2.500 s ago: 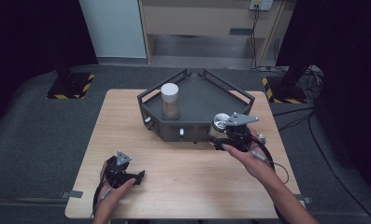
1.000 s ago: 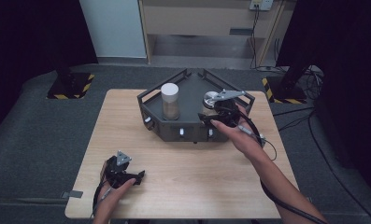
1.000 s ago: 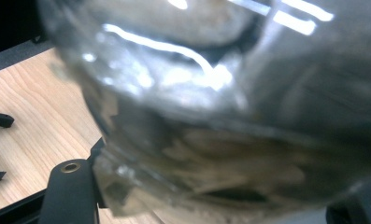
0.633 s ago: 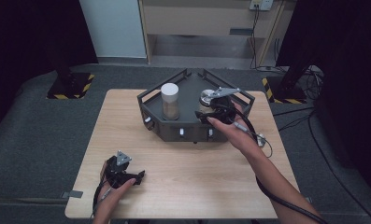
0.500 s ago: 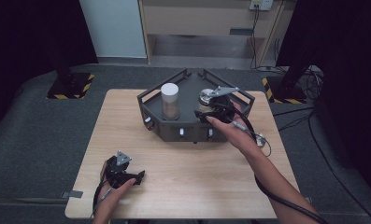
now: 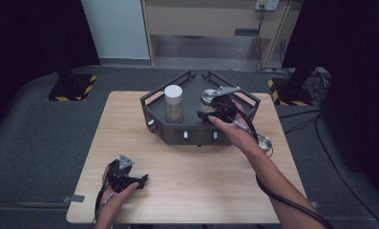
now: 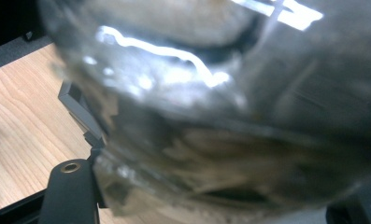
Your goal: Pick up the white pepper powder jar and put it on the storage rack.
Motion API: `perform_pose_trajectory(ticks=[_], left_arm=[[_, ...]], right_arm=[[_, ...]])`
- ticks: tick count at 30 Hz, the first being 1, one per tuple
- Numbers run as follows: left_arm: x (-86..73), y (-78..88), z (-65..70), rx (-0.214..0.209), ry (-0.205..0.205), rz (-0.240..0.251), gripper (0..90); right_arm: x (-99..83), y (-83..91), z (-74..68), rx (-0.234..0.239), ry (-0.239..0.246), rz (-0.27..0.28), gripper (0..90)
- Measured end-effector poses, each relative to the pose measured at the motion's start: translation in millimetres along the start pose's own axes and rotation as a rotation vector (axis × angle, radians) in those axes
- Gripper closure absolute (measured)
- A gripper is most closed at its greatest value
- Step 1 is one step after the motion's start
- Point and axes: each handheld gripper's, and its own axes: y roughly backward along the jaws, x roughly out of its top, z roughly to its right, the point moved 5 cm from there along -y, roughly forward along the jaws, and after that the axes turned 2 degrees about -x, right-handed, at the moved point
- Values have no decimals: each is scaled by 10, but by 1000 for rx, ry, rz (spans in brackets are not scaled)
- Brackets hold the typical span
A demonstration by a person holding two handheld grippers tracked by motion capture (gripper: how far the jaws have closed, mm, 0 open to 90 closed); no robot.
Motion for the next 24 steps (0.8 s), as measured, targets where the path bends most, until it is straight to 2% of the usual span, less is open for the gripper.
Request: perform_pose_trajectory(ticks=[24], left_arm=[[-1,0,0,0,0,0,0]], right_arm=[[65,-276,74,-20,-25,-25,308]])
